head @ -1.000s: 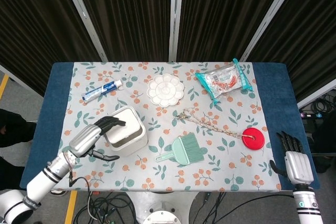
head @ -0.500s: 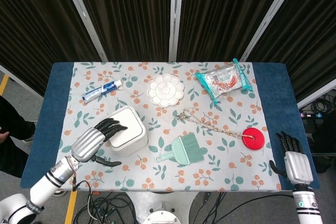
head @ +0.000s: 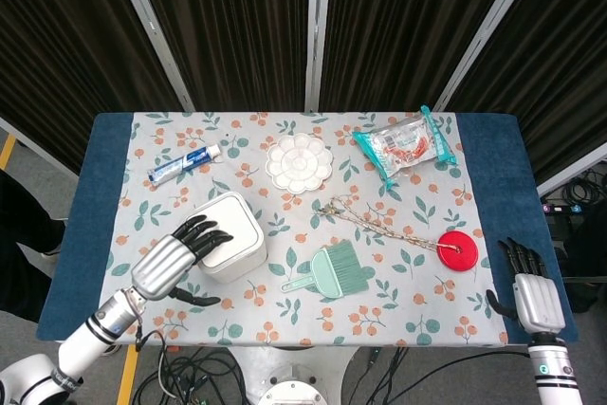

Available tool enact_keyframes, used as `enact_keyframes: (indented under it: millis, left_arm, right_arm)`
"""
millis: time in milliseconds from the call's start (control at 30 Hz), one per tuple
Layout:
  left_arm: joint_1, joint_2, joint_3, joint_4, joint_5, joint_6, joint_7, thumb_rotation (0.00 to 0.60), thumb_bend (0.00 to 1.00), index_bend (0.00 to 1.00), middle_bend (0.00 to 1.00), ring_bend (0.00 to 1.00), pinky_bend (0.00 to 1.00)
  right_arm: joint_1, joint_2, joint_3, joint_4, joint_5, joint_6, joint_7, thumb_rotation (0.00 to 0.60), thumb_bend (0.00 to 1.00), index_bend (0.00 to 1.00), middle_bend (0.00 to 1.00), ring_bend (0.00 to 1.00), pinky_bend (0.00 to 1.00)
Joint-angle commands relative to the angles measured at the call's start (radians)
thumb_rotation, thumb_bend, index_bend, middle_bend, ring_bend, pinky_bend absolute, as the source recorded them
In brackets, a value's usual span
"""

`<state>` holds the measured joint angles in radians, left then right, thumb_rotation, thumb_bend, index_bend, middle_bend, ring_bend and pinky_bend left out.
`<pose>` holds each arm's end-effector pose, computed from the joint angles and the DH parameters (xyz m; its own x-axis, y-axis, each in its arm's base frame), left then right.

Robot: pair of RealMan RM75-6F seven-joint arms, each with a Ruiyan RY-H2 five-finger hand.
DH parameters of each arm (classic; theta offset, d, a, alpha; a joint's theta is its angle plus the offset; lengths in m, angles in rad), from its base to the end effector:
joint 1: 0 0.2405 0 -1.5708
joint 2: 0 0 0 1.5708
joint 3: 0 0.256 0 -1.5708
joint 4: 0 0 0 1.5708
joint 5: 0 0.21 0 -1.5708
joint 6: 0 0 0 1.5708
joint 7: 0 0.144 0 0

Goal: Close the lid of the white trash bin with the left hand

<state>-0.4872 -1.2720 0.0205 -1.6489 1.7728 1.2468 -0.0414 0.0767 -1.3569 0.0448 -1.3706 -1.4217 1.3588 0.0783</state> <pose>-0.1826 0.2422 0.0577 0.3603 0.1930 0.9126 0.7681 -0.6165 -0.1729 -0.3521 -0.1769 0.0896 0.3052 -0.1289 0.9435 -0.9429 0.0976 0.3184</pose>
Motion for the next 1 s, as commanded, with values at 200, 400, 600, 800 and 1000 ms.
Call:
enact_keyframes:
  millis: [200, 400, 600, 800, 1000]
  left_arm:
    - [-0.003, -0.008, 0.013, 0.008, 0.005, -0.011, 0.053, 0.364, 0.0, 0.14, 0.22, 0.09, 0.09]
    - [-0.007, -0.011, 0.01, 0.012, -0.004, -0.016, 0.084, 0.37, 0.0, 0.14, 0.23, 0.09, 0.09]
    - [-0.002, -0.015, -0.002, 0.014, -0.006, 0.02, 0.067, 0.371, 0.0, 0.14, 0.23, 0.09, 0.09]
    - [0.044, 0.017, -0.046, 0.002, -0.021, 0.158, 0.025, 0.373, 0.0, 0.14, 0.22, 0.09, 0.09]
    - [0.19, 0.057, -0.033, 0.037, -0.115, 0.317, 0.028, 0.372, 0.0, 0.14, 0.22, 0.09, 0.1]
  right_arm:
    - [-0.001, -0.002, 0.0, 0.004, 0.002, -0.002, 0.002, 0.6, 0.24, 0.0, 0.0, 0.0, 0.0]
    - [0.0, -0.005, 0.0, 0.01, 0.004, -0.007, 0.004, 0.6, 0.24, 0.0, 0.0, 0.0, 0.0]
    - [0.0, -0.007, 0.0, 0.013, 0.004, -0.005, 0.008, 0.6, 0.24, 0.0, 0.0, 0.0, 0.0]
    - [-0.002, -0.004, 0.002, 0.012, 0.002, -0.001, 0.012, 0.6, 0.24, 0.0, 0.0, 0.0, 0.0]
    - [-0.003, 0.0, 0.003, 0.01, 0.001, 0.002, 0.02, 0.6, 0.24, 0.0, 0.0, 0.0, 0.0]
